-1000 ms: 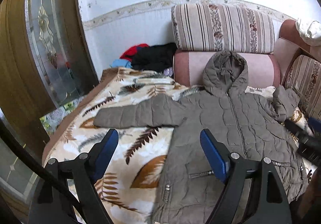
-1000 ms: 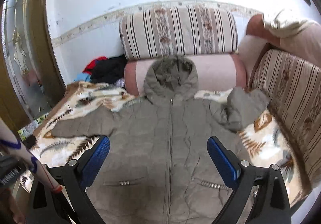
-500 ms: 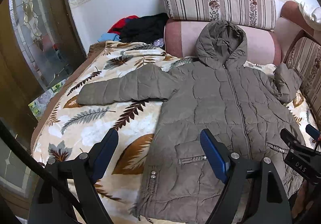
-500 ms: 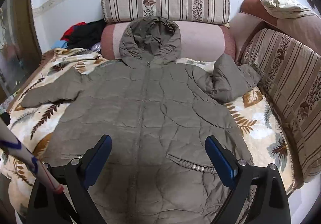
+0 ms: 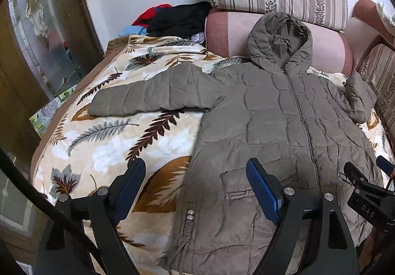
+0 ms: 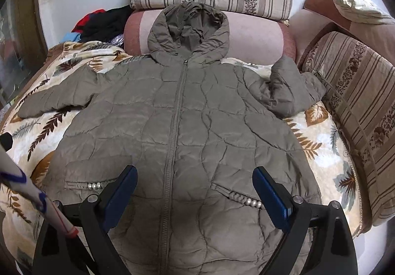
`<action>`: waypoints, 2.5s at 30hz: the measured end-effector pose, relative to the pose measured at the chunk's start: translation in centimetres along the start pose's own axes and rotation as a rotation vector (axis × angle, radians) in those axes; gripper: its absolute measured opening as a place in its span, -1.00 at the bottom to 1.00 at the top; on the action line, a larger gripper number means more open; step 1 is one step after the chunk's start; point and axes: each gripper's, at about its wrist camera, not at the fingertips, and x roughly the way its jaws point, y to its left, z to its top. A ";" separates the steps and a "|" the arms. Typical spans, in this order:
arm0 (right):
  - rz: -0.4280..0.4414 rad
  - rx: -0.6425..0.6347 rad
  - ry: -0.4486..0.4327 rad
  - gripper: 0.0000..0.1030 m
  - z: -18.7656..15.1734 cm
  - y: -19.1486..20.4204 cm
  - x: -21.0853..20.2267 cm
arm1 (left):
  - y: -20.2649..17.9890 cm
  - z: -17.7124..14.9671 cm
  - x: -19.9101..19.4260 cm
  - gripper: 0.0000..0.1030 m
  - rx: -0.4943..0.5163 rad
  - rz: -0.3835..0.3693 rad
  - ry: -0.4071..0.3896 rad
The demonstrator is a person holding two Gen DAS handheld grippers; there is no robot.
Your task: Fold large clothes
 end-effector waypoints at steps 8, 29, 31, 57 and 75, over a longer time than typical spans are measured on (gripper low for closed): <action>0.015 0.006 0.014 0.88 -0.2 0.4 0.5 | 3.0 -0.1 2.4 0.60 -0.063 0.006 0.023; 0.051 -0.008 0.077 0.88 -0.5 1.3 4.9 | 28.8 6.1 24.7 0.59 -0.739 -0.262 0.204; 0.045 -0.010 0.083 0.88 -0.3 1.3 5.5 | 29.5 5.7 26.9 0.56 -0.805 -0.316 0.215; 0.082 0.112 0.060 0.87 -1.5 -3.3 5.2 | 9.1 17.3 15.0 -0.81 -0.259 -0.428 0.038; 0.093 0.242 0.075 0.88 -2.6 -9.8 3.6 | -7.9 6.8 11.4 0.27 0.027 -0.532 0.158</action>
